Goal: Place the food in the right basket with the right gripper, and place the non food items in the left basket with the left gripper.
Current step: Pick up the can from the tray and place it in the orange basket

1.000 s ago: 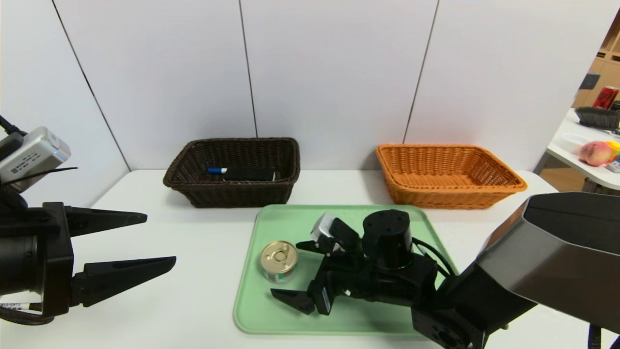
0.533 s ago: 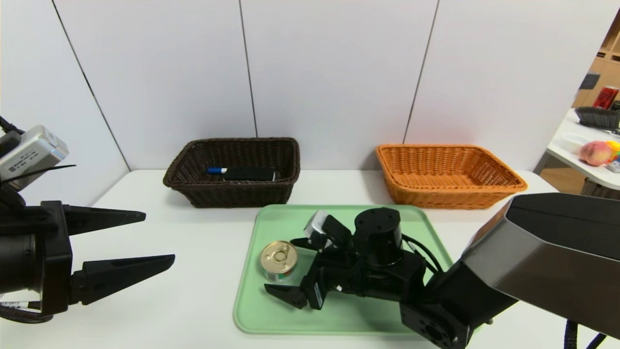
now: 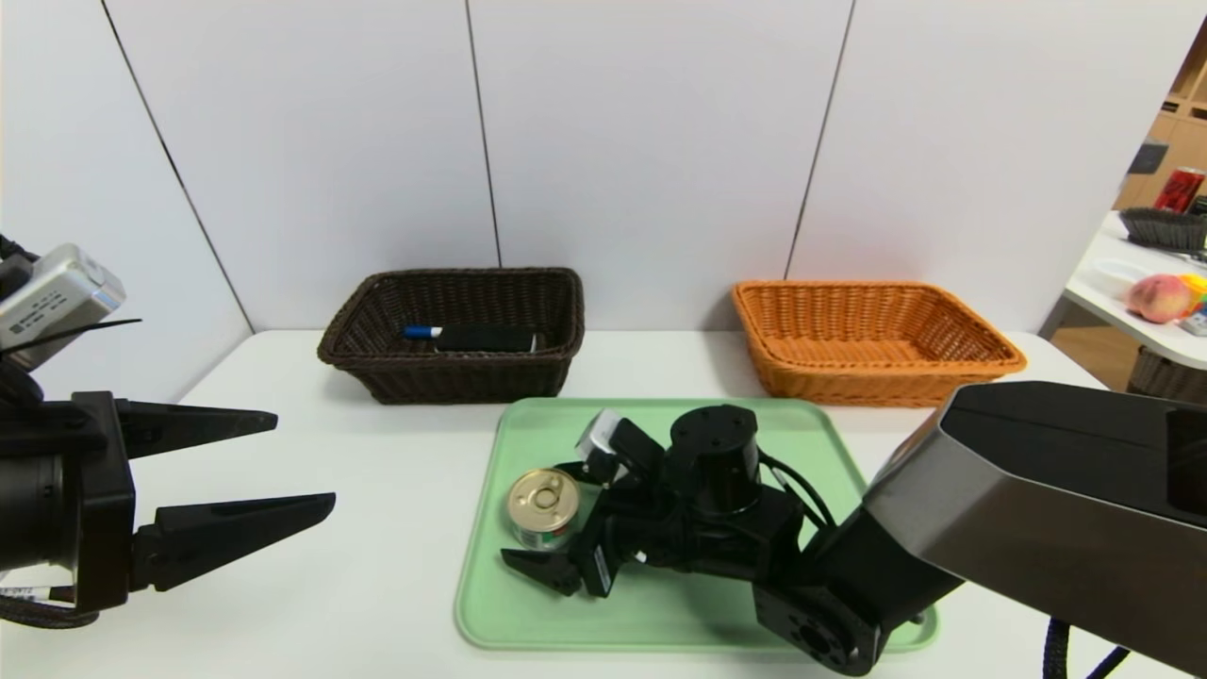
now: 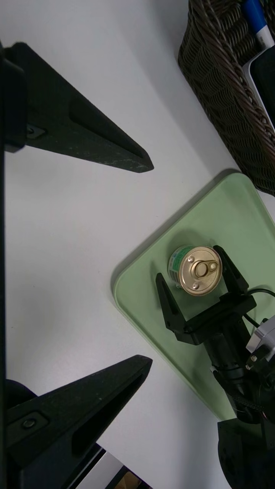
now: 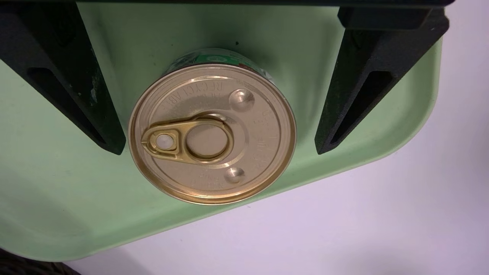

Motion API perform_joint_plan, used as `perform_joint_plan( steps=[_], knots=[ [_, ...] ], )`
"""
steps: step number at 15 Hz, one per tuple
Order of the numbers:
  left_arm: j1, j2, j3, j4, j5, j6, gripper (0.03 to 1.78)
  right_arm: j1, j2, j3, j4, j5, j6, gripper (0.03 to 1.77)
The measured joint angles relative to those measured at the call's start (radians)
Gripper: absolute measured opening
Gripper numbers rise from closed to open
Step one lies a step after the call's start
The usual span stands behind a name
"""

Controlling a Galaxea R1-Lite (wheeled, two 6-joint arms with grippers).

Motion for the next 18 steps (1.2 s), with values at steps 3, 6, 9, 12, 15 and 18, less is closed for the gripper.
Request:
perform_joint_plan(
  steps=[3, 6, 9, 12, 15, 18],
  knots=[
    [0.001, -0.001, 0.000, 0.000, 0.000, -0.001, 1.69, -0.001, 0.015, -0.012, 0.000, 0.000, 0.001, 1.71],
    [0.001, -0.001, -0.001, 0.000, 0.000, -0.001, 1.69, -0.002, 0.022, -0.027, 0.002, 0.000, 0.003, 1.71],
    [0.001, -0.001, -0.001, 0.000, 0.000, -0.001, 1.69, -0.002, 0.028, -0.034, 0.002, -0.001, 0.021, 1.71],
    [0.001, -0.001, -0.002, 0.000, 0.000, -0.004, 1.69, -0.005, 0.033, -0.043, 0.001, -0.001, 0.023, 1.71],
    [0.001, -0.001, -0.002, 0.000, -0.001, -0.004, 1.69, -0.006, 0.036, -0.051, 0.001, -0.002, 0.024, 1.71],
    [0.001, -0.001, -0.003, -0.014, 0.000, -0.005, 1.69, -0.006, 0.037, -0.052, 0.000, -0.003, 0.024, 1.20]
  ],
)
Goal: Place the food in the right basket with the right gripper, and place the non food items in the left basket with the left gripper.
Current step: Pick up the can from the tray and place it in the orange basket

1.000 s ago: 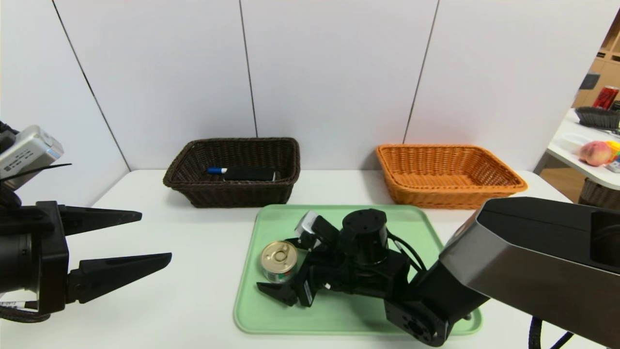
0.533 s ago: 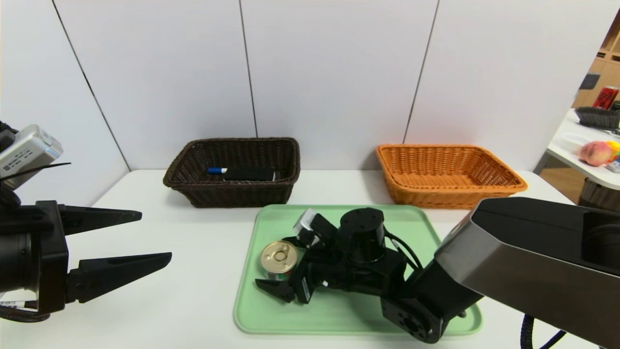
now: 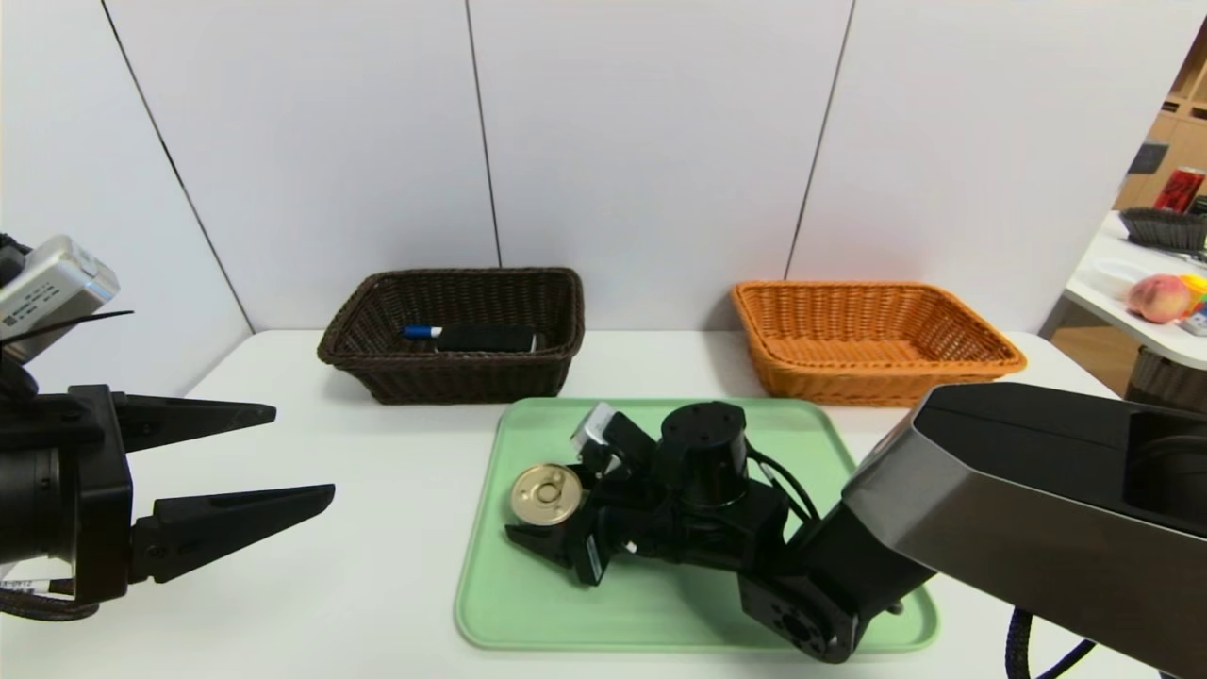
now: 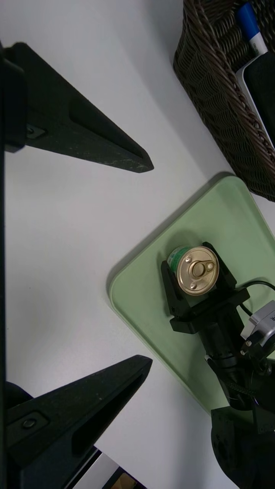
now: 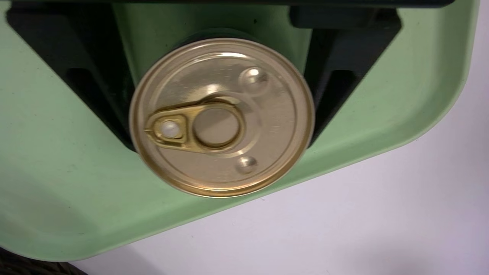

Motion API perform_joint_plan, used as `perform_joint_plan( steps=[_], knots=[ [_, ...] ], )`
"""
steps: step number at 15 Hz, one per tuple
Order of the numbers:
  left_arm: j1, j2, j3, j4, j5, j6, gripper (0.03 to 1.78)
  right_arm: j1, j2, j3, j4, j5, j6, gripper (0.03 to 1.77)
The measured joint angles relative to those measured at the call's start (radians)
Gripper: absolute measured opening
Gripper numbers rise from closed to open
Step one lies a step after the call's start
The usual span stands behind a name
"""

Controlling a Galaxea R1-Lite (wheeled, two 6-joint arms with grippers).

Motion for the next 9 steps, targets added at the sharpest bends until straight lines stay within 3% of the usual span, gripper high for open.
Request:
perform_joint_plan(
  steps=[2, 9],
  knots=[
    [-0.001, 0.000, 0.000, -0.004, -0.001, 0.000, 1.69, 0.000, 0.000, 0.000, 0.000, -0.001, -0.001, 1.03],
    [0.000, 0.001, -0.002, -0.006, -0.002, 0.000, 1.69, -0.002, -0.004, -0.001, 0.000, -0.001, -0.001, 1.01]
  ],
)
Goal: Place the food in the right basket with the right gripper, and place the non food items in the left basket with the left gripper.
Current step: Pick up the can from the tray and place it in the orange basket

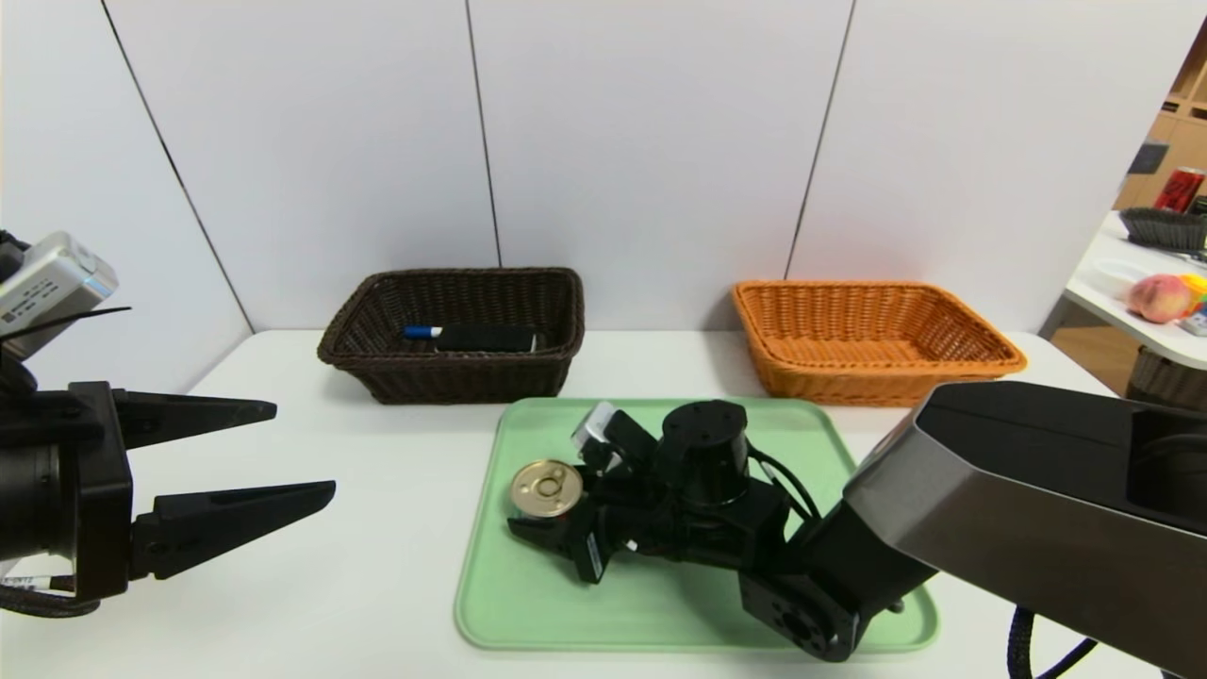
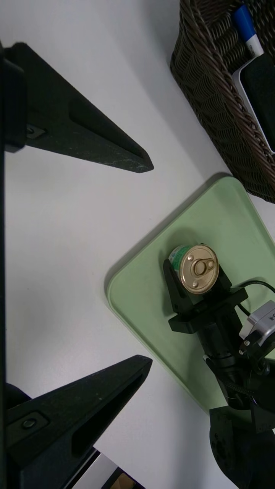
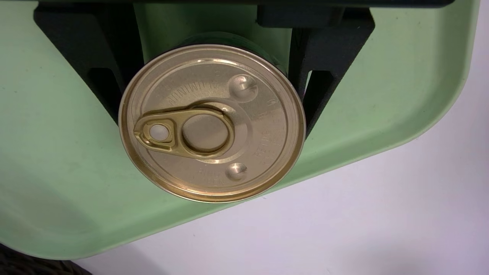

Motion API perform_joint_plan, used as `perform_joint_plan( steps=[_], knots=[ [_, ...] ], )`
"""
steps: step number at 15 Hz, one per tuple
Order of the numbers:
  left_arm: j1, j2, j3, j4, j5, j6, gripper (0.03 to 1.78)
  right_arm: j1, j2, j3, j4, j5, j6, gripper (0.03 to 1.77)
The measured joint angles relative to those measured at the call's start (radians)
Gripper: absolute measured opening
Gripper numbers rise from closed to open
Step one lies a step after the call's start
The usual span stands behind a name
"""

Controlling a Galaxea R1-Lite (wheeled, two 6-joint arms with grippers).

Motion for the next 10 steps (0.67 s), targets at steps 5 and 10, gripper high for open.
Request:
perform_joint_plan(
  steps=[5, 10],
  knots=[
    [0.000, 0.004, -0.010, -0.024, 0.000, 0.001, 1.69, -0.079, -0.037, -0.032, 0.038, -0.005, 0.000, 1.01],
    [-0.001, 0.024, -0.023, -0.061, -0.003, 0.000, 1.69, -0.213, -0.108, -0.087, 0.100, -0.004, -0.001, 1.00]
  ],
)
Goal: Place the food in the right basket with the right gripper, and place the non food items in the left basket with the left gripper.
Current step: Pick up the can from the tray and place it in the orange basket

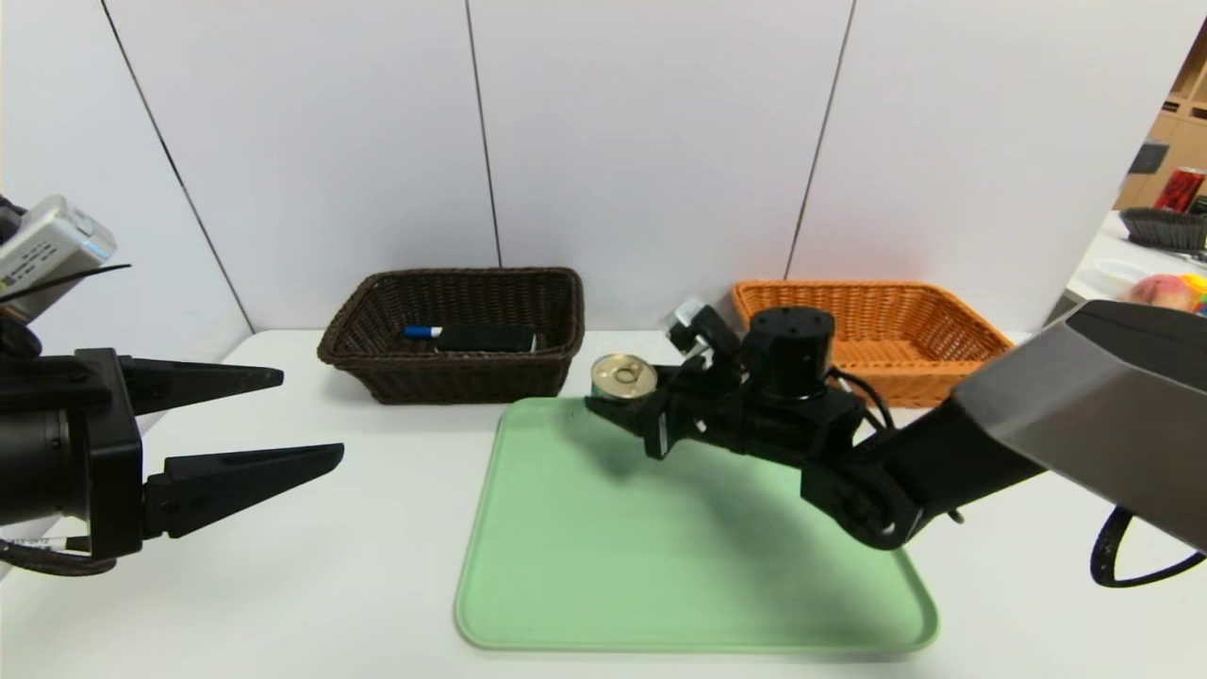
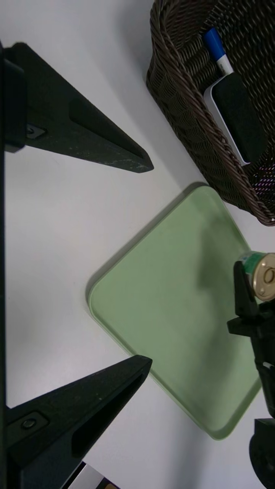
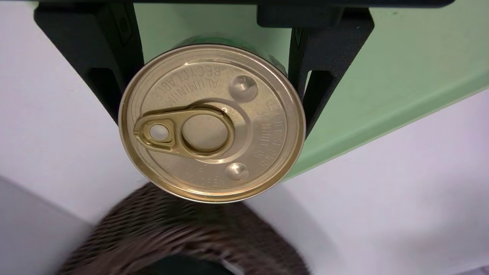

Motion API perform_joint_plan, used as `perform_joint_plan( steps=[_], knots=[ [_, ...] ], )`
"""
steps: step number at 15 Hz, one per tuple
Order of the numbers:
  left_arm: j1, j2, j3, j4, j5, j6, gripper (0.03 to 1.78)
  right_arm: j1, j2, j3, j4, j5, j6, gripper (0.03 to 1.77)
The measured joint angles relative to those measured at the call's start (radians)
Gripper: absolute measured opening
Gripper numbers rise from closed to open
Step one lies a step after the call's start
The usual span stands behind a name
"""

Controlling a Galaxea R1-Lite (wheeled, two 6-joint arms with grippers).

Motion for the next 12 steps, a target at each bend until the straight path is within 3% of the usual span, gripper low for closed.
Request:
perform_joint_plan(
  steps=[12],
  knots=[
    [0.000, 0.059, -0.016, -0.027, -0.003, 0.000, 1.69, -0.350, -0.141, -0.111, 0.216, 0.001, -0.009, 1.00]
  ],
)
